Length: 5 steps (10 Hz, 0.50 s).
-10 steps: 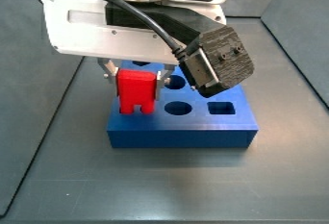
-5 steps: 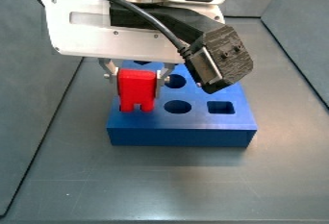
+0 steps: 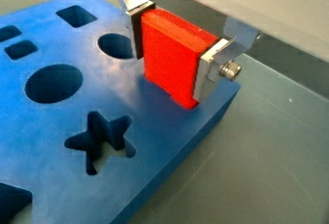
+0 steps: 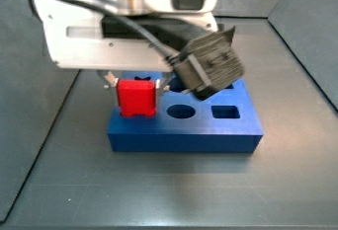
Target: Insert the square-circle object.
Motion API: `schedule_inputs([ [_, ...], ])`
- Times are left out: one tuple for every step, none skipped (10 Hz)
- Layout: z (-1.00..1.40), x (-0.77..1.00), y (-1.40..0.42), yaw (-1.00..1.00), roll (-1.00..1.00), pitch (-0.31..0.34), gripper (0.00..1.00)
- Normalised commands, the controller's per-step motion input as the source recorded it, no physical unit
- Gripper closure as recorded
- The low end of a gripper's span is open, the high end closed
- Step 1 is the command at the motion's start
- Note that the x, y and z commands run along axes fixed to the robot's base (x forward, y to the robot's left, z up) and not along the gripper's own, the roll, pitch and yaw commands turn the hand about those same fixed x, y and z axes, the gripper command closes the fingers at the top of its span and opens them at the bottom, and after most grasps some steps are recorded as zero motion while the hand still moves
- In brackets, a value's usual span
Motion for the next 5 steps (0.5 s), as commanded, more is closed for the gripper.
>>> schedule_inputs([
  [-1.00, -0.14, -0.11, -0.21, 0.11, -0.091, 1.00],
  [-0.91, 0.11, -0.01, -0.12, 0.05, 0.000, 1.00],
  [-0.03, 0.00, 0.00, 0.00, -0.02, -0.029, 1.00],
  [0.00, 0.00, 0.00, 0.00, 0.02, 0.016, 1.00],
  [0.00, 0.00, 0.00, 0.00, 0.00, 0.000, 1.00],
])
